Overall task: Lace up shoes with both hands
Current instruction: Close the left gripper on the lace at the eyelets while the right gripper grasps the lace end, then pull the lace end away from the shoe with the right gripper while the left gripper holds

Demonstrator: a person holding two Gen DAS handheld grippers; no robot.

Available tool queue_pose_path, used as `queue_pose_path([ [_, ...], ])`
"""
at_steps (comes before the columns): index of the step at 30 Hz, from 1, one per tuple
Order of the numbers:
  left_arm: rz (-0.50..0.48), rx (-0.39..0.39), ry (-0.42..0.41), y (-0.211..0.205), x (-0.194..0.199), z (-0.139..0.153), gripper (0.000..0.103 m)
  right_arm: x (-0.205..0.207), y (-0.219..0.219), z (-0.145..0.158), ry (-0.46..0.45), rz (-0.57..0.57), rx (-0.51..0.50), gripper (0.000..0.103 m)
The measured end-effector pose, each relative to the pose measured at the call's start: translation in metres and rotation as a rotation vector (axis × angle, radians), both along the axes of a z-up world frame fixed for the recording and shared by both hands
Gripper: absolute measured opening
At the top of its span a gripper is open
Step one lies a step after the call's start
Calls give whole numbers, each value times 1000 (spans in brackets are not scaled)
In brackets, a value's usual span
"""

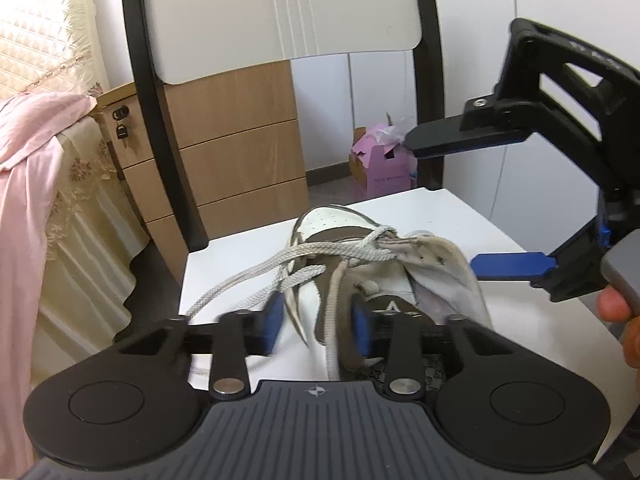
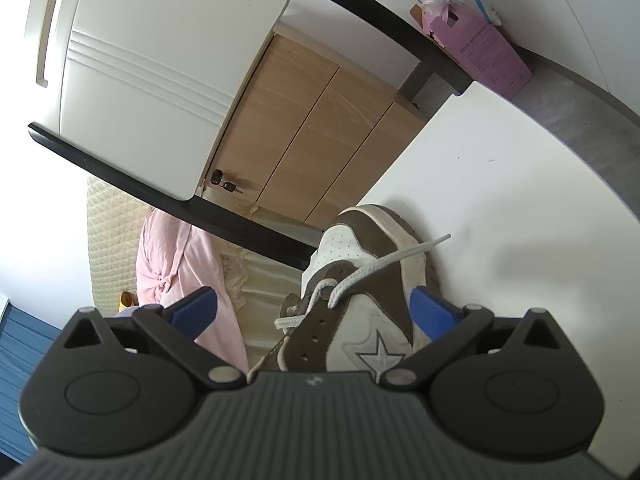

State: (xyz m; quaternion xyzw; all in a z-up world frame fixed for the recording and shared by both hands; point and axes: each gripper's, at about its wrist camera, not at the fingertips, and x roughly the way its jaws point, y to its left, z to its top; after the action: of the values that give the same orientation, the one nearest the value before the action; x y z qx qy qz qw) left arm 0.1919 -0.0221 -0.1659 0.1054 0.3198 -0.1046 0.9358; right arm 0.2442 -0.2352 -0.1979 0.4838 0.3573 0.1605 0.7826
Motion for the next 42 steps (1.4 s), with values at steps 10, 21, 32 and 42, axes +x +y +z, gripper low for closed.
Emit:
queue_pose_path([
  [10, 30, 7, 10, 6, -9, 3, 9, -2, -2, -5, 8, -16, 43, 103],
  [21, 23, 17, 12, 6, -12, 5, 10, 5, 8, -29, 87, -54, 166, 103],
  [32, 33, -24, 0, 8, -3, 8, 15, 25, 8, -40, 115, -119, 60, 33],
  [42, 72, -40, -22, 12, -4, 12, 8, 31, 0, -23, 27, -106, 2, 2],
])
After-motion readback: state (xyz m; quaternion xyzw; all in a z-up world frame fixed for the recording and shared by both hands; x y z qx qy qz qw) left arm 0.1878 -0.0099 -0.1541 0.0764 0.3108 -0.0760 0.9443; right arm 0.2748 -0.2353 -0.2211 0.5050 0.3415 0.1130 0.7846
